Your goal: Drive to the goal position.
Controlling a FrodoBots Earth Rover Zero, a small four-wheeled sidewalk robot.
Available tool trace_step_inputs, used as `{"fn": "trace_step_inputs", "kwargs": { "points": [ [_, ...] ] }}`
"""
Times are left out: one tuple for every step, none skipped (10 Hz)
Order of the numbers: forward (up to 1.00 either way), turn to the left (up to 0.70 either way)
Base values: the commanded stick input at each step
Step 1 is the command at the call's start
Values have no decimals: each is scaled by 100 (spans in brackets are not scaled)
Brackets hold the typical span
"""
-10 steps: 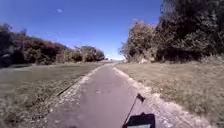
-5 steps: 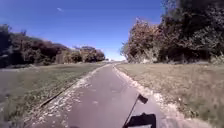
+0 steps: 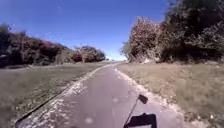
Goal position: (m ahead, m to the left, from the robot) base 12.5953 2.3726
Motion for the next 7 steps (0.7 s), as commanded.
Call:
{"fn": "trace_step_inputs", "kwargs": {
  "points": [
    [100,0],
    [100,0],
    [100,0],
    [100,0],
    [100,0],
    [100,0],
    [100,0]
  ]
}}
